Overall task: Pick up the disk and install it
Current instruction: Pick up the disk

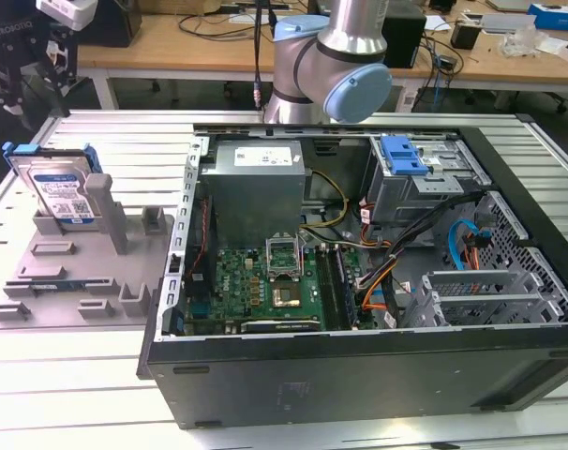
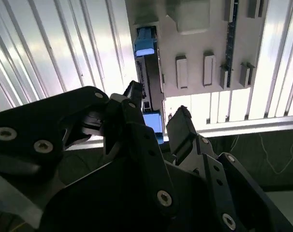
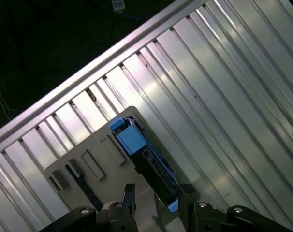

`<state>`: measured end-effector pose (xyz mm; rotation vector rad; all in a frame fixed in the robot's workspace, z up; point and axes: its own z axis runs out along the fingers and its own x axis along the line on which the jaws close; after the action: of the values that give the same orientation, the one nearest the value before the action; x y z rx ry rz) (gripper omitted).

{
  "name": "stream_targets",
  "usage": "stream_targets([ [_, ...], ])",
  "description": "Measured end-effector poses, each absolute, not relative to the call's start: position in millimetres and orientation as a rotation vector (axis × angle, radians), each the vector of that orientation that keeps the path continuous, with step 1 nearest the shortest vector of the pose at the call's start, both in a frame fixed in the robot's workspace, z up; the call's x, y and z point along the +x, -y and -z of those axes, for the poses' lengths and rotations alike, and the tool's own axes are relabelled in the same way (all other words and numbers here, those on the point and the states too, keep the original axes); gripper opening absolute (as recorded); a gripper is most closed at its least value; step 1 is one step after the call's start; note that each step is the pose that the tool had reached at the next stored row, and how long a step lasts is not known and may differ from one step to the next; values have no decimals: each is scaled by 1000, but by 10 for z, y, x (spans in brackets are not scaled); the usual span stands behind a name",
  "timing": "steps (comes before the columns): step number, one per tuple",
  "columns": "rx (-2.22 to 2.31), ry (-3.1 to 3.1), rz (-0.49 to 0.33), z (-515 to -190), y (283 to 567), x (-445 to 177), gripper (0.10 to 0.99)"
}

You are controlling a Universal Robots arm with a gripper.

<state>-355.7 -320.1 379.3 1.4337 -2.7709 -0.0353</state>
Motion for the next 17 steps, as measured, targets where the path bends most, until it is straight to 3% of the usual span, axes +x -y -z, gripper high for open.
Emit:
stream_targets([
  [17, 1853, 2501, -4, -3788, 3201, -3557, 482],
])
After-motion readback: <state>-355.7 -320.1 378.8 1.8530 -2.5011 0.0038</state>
